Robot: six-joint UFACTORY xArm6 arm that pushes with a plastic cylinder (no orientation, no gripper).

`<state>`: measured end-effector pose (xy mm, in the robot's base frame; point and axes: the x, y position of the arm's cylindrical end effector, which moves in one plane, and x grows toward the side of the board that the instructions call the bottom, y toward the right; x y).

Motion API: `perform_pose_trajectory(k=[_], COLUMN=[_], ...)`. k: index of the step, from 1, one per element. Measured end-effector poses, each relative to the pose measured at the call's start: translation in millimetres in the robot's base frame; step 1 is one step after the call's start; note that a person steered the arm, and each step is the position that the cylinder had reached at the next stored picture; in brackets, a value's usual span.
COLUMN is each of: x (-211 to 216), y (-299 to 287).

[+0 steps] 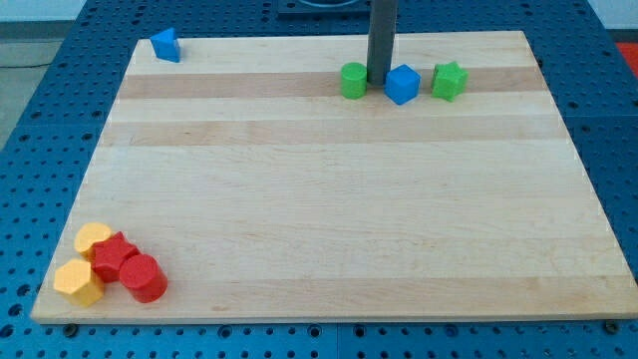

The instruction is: Move green circle to the top centre of the board

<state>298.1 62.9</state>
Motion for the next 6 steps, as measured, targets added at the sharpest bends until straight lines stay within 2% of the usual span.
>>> perform_pose_trajectory(k=[2,3,6], x=[49.7,44.6,-19.0], y=[-24.4,-37.8,-30.3])
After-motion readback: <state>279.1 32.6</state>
